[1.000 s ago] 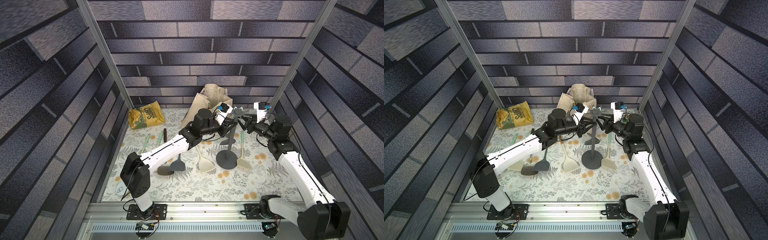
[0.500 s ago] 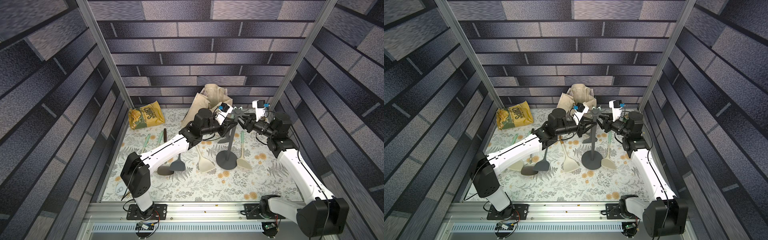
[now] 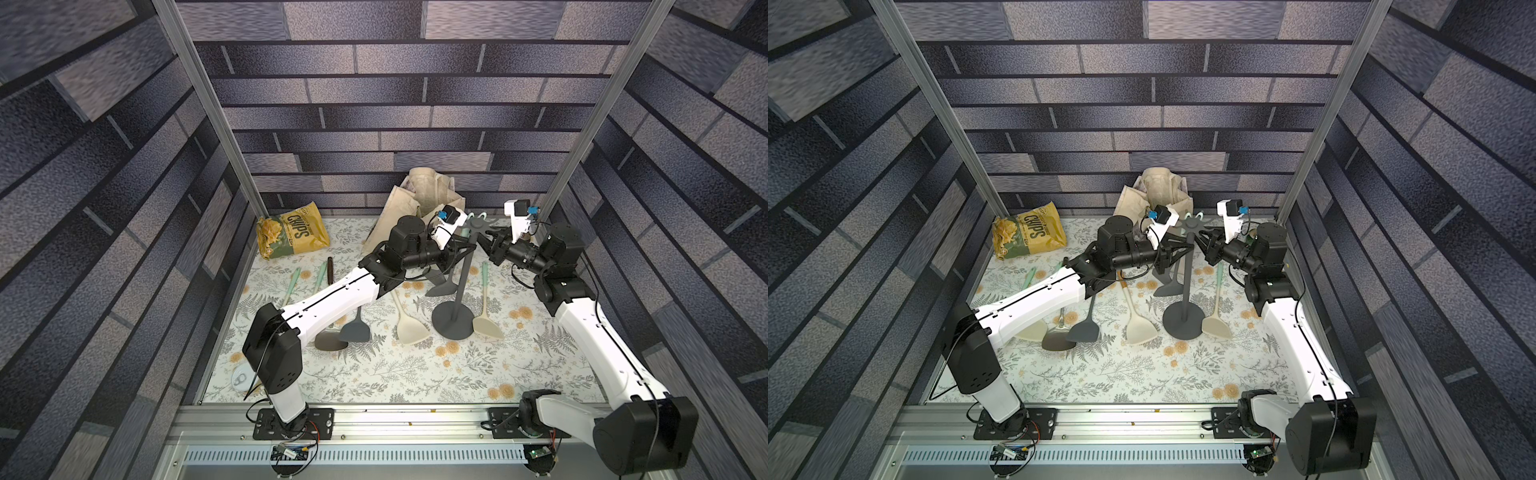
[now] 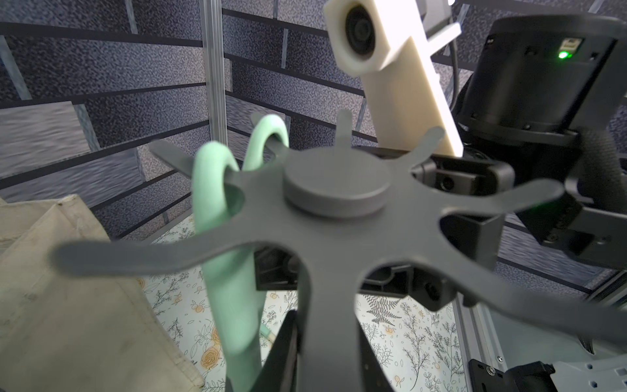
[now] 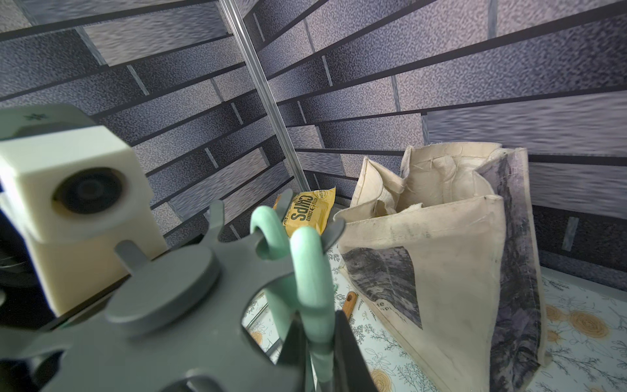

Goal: Take the spatula off the kitchen utensil rack
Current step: Take off the spatula from the rack.

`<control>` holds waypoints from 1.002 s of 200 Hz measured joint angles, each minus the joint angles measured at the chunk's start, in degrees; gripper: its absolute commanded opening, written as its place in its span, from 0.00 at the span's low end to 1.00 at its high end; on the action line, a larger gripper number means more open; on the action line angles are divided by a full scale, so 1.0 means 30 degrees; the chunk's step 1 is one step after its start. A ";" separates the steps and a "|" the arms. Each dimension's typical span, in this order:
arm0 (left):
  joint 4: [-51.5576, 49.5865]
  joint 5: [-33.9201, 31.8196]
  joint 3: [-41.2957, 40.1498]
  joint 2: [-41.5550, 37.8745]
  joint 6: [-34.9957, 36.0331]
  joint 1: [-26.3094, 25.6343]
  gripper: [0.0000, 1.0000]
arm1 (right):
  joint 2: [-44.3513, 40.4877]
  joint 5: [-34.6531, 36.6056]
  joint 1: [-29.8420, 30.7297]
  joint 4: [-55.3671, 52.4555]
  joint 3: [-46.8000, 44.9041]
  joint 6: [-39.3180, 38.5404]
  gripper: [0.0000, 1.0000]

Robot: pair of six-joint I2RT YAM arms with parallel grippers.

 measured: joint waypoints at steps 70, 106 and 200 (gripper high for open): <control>-0.0007 0.0138 0.0000 0.0007 0.0000 0.0000 0.23 | -0.1457 0.2397 -0.0015 -0.2142 0.0000 -0.1741 0.00; -0.0007 0.0204 0.0000 0.0015 0.0007 -0.0036 0.23 | -0.1778 0.4233 -0.0022 -0.2907 0.0146 -0.2259 0.00; -0.0007 0.0204 0.0000 0.0015 0.0007 -0.0036 0.23 | -0.0991 0.9442 -0.0022 -0.8932 0.3738 -0.3453 0.00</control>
